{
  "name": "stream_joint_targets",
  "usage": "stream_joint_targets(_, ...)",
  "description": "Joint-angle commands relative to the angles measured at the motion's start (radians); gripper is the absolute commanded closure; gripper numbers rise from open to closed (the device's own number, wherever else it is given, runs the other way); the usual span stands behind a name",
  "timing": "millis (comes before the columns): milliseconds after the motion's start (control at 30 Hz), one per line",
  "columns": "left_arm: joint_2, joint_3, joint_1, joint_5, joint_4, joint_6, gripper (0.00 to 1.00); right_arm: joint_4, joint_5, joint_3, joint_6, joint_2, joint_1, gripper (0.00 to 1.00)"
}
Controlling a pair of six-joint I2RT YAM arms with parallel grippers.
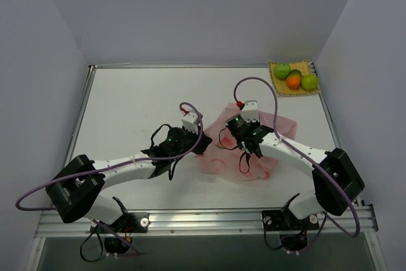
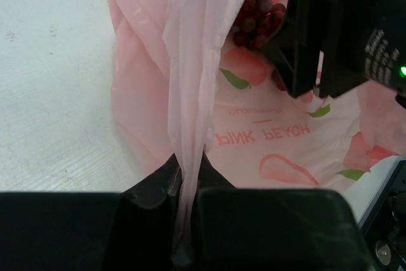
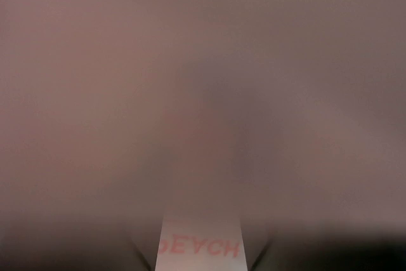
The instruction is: Take the fake fruits out of the plastic bag
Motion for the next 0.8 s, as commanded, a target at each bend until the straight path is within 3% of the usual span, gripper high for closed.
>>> stream_joint_targets(0,-0.019,0.031,0.004,0.024,0.032,-0.025,0.98,-0.005,0.143,0.057,-0.026,0.019,-0.087,0.55)
stream_joint_targets(33,-0.016,0.033,0.003,0.028,0.040,-0.028,0.98,0.010,0.137,0.058,-0.032,0.023,-0.104,0.52)
stream_joint_targets(167,0.005,0.036,0.000,0.036,0.055,-0.048,0.98,0.142,0.088,0.048,-0.071,0.057,-0.203,0.24)
stream_joint_targets(267,0.021,0.039,-0.002,0.048,0.068,-0.057,0.98,0.248,-0.057,0.033,-0.091,0.108,-0.277,0.21)
stream_joint_targets(400,0.031,0.039,-0.004,0.053,0.077,-0.065,0.98,0.261,-0.114,0.051,-0.095,0.152,-0.288,0.23)
stream_joint_targets(467,0.041,0.042,-0.005,0.054,0.077,-0.068,0.98,0.259,-0.085,0.029,-0.066,0.098,-0.277,0.31)
stream_joint_targets(600,0.057,0.048,-0.008,0.068,0.098,-0.083,0.98,0.256,-0.119,-0.037,-0.052,-0.048,-0.224,0.33)
stream_joint_targets(767,0.080,0.056,-0.019,0.070,0.110,-0.093,0.98,0.212,-0.197,-0.068,-0.057,-0.095,-0.263,0.17)
